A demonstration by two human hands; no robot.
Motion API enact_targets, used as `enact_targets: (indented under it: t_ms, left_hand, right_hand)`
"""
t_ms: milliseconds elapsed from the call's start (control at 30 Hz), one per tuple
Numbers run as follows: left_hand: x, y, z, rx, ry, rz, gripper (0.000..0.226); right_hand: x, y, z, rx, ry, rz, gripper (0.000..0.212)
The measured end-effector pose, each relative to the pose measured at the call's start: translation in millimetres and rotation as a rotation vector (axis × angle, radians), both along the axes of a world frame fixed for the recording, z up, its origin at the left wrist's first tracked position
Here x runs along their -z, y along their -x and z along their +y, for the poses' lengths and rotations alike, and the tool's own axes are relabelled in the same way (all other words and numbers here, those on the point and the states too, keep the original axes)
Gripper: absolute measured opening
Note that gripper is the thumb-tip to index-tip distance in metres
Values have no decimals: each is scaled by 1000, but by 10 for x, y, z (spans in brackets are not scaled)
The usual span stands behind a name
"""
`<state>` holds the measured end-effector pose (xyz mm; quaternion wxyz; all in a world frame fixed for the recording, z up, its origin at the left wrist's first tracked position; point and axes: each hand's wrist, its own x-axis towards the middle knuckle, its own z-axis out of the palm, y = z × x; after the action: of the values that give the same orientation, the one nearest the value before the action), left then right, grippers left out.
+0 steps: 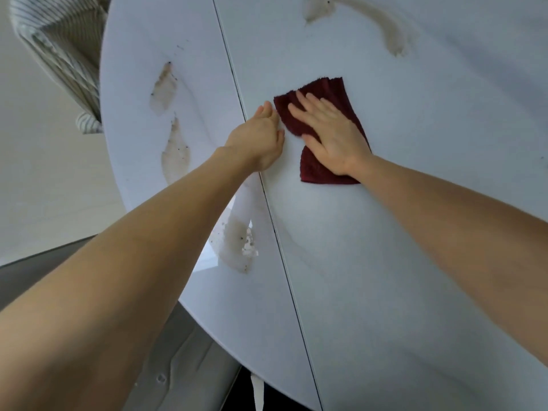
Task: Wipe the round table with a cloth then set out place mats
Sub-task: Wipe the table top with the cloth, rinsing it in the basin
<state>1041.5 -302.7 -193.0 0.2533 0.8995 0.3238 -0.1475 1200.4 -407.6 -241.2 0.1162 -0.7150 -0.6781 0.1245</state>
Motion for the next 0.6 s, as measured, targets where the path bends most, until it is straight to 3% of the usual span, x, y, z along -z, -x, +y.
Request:
enact_targets:
  t_ms: [367, 600]
  left_hand:
    - [30, 491, -1213, 126, -52, 72, 64]
    - [-111, 853, -2097, 366, 1, 69, 65]
  right_hand:
    - [-70, 606, -1578, -53, 118, -85, 58]
    - [-136, 916, -2563, 62, 162, 27, 64]
